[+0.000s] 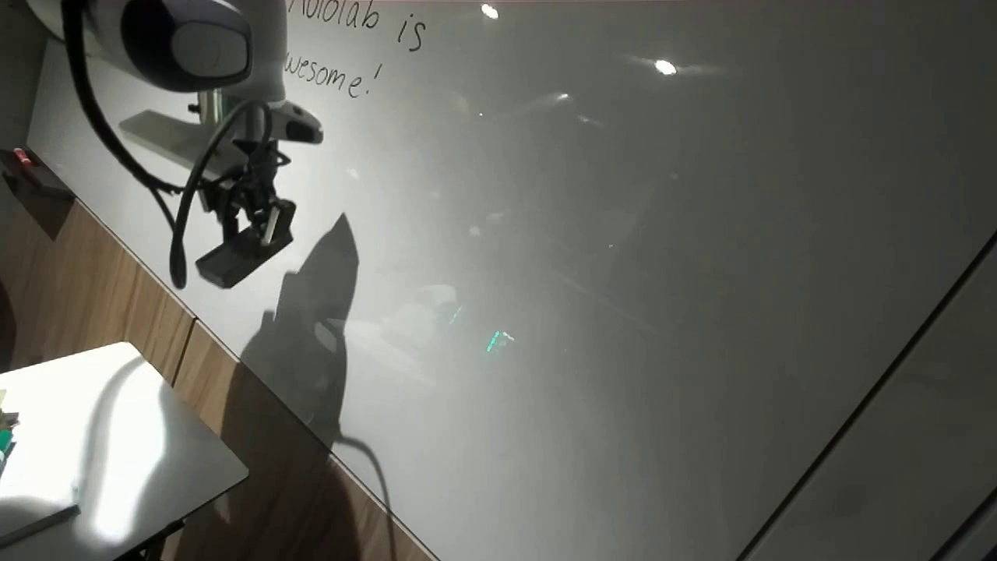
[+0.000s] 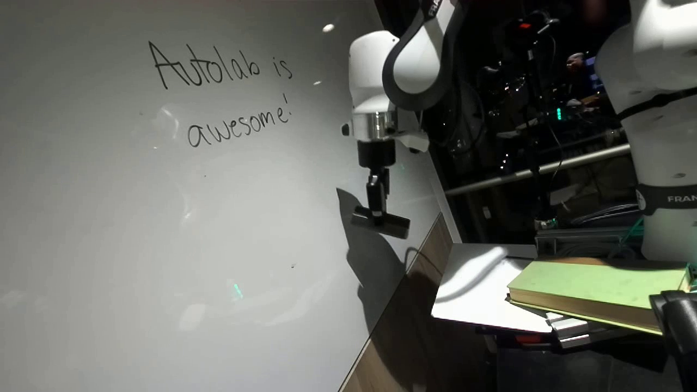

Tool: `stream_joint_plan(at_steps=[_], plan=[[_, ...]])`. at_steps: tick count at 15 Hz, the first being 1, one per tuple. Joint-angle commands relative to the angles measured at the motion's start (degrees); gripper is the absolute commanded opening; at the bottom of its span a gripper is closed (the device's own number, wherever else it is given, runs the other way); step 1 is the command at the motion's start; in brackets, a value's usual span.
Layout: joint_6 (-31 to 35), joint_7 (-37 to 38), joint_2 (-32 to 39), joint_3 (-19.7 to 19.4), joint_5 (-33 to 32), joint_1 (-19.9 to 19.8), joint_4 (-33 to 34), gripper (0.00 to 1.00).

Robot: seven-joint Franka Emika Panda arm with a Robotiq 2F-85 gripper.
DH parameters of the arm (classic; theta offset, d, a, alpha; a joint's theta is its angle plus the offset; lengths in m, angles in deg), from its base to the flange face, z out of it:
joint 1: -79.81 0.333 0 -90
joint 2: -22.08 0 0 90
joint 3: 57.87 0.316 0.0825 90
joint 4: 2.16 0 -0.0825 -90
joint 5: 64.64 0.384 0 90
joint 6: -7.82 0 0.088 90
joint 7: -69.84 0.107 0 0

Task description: Use the eraser from the table to wipe the whiteboard.

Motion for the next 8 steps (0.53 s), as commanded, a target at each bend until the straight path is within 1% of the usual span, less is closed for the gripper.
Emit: stream_joint_plan(at_steps=[1, 3, 6, 8], plan=[[-2.8, 7.2, -2.4, 1.0, -0.1, -1.7, 9.7, 0.29], [-3.8, 10.8, -2.0, 1.3, -0.8, -3.0, 16.3, 0.29], [-7.4, 15.0, -1.1, 1.7, -1.3, -4.5, 24.7, 0.29], [-10.9, 16.8, -0.6, 1.6, -1.3, -4.7, 27.9, 0.29]])
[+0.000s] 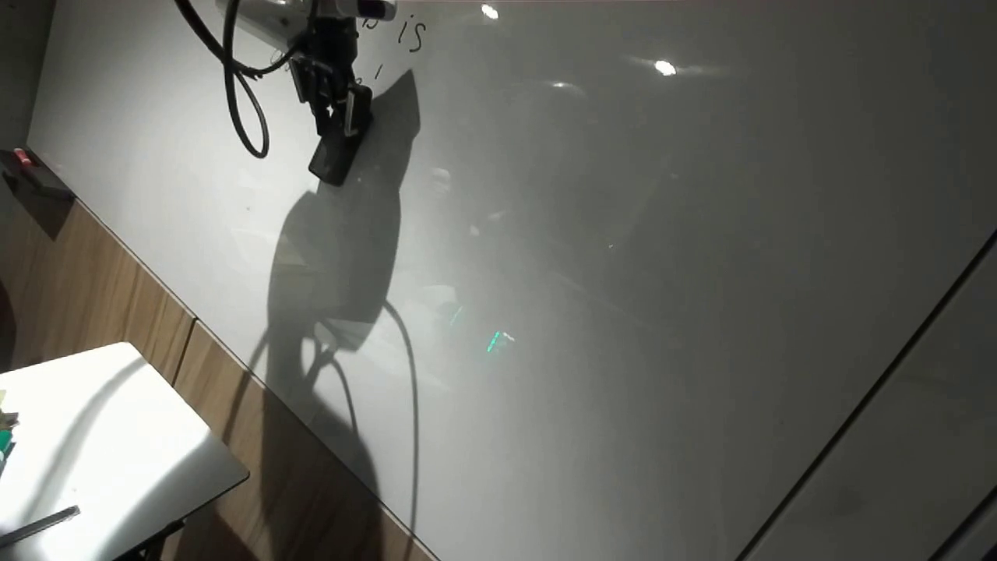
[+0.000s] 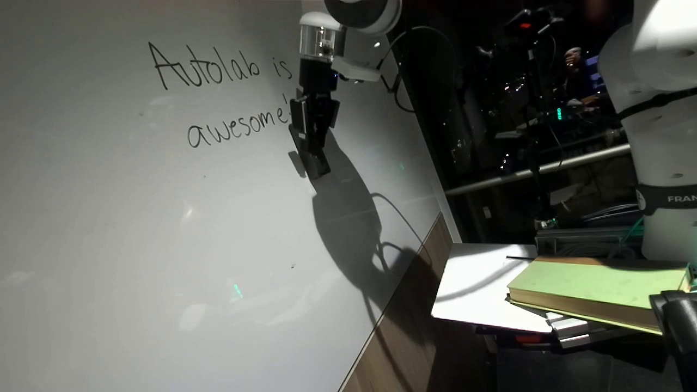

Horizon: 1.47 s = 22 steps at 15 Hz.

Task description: Use the eraser from the table to wipe the whiteboard.

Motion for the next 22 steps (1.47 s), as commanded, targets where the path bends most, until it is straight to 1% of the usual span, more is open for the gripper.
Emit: stream_joint_plan(at_steps=[1, 6, 9, 11, 14, 18, 19, 22], plan=[[-2.2, 3.5, 3.6, 0.5, -1.0, -2.1, 9.9, 0.29], [-8.0, 5.2, 4.2, 0.3, -0.3, -2.0, 16.8, 0.29], [-11.2, 6.8, 4.7, 1.1, -0.3, -1.5, 22.1, 0.29], [-12.0, 8.1, 5.5, 2.2, -0.4, -1.1, 24.6, 0.29], [-11.7, 11.0, 6.6, 4.8, -0.3, -0.3, 25.6, 0.29], [-10.4, 15.3, 9.0, 9.3, -1.4, 1.0, 26.6, 0.29], [-9.2, 17.5, 9.7, 11.5, -2.7, 1.4, 26.5, 0.29], [-7.1, 22.2, 13.6, 15.6, -6.9, 2.9, 28.8, 0.29]])
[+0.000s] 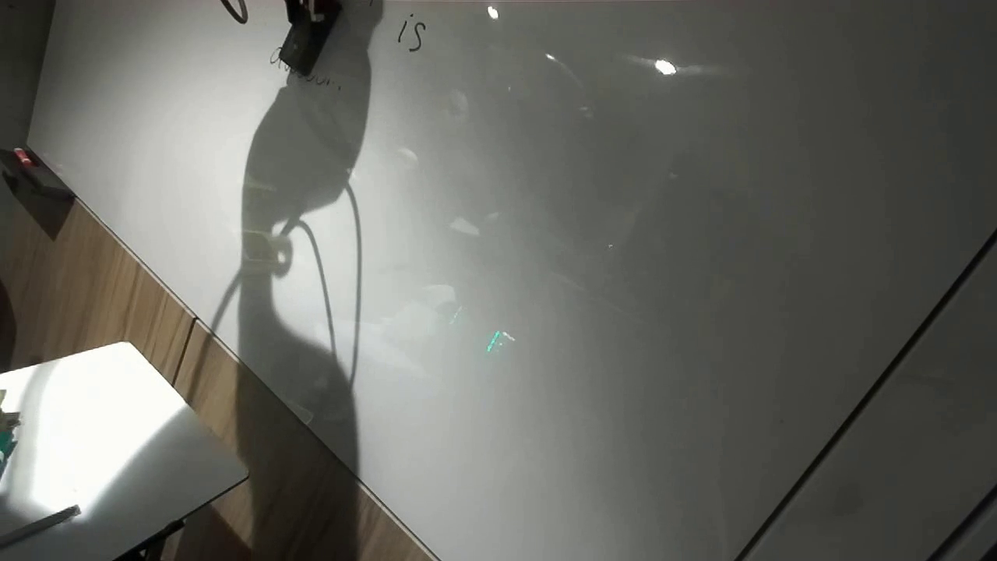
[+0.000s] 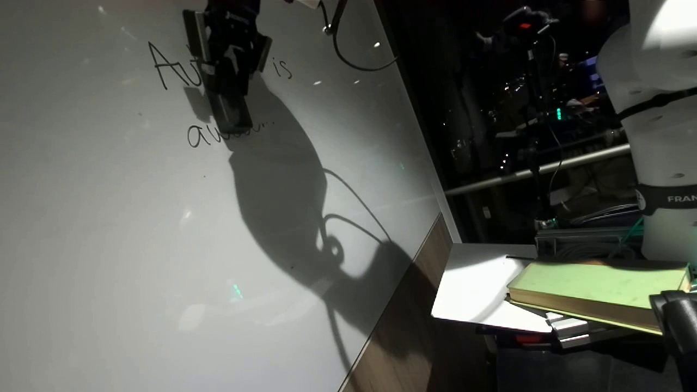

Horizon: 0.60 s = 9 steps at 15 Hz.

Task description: Use the eraser from the table to wipe the whiteboard.

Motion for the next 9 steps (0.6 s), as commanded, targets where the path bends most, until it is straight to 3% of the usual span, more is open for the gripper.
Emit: stream_joint_plan(at_steps=[1, 5, 9], plan=[[7.1, 6.1, 9.4, 4.7, -5.4, 2.0, 6.7, 0.29], [10.4, 11.5, 15.2, 7.2, -13.2, 6.0, 9.5, 0.29], [10.1, 10.8, 19.0, 4.8, -19.4, 9.2, 11.5, 0.29]])
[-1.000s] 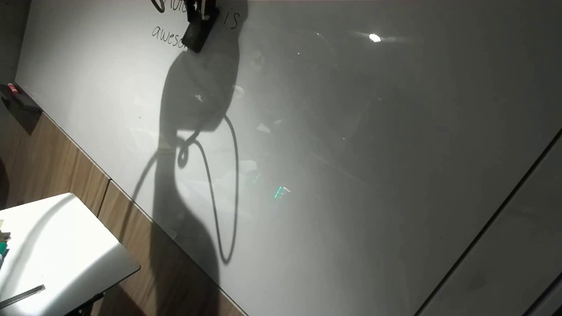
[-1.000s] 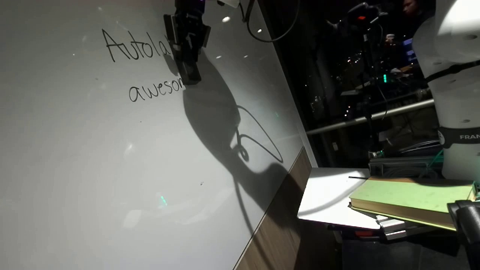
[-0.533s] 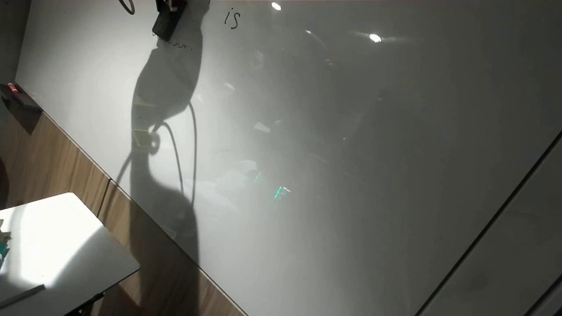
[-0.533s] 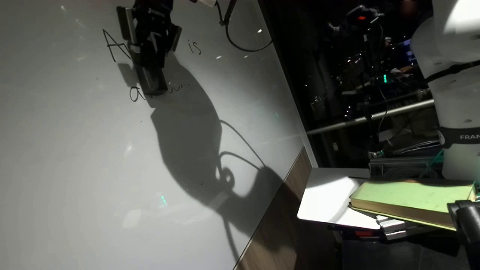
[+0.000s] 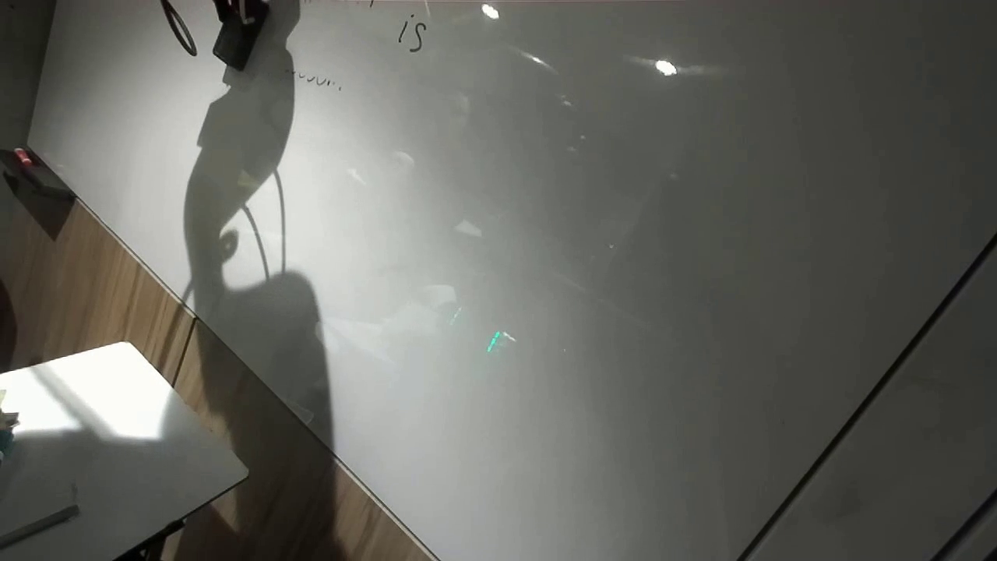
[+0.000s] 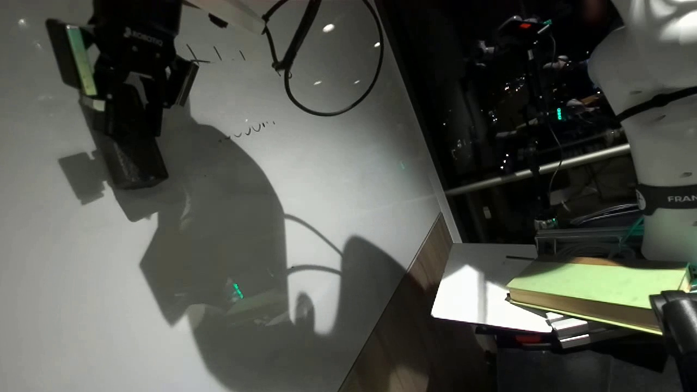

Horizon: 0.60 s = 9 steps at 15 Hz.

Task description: Use the eraser from the table to wipe the whiteboard.

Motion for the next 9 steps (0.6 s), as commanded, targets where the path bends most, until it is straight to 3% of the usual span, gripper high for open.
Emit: stream_joint_plan(at_steps=[1, 5, 9], plan=[[1.5, -2.3, 5.6, -3.3, -5.6, 1.7, 5.1, 0.29], [0.2, -8.4, 2.6, -6.6, -4.8, 0.6, 3.1, 0.29], [-1.1, -9.0, -1.1, -7.9, -5.9, -0.2, -1.3, 0.29]])
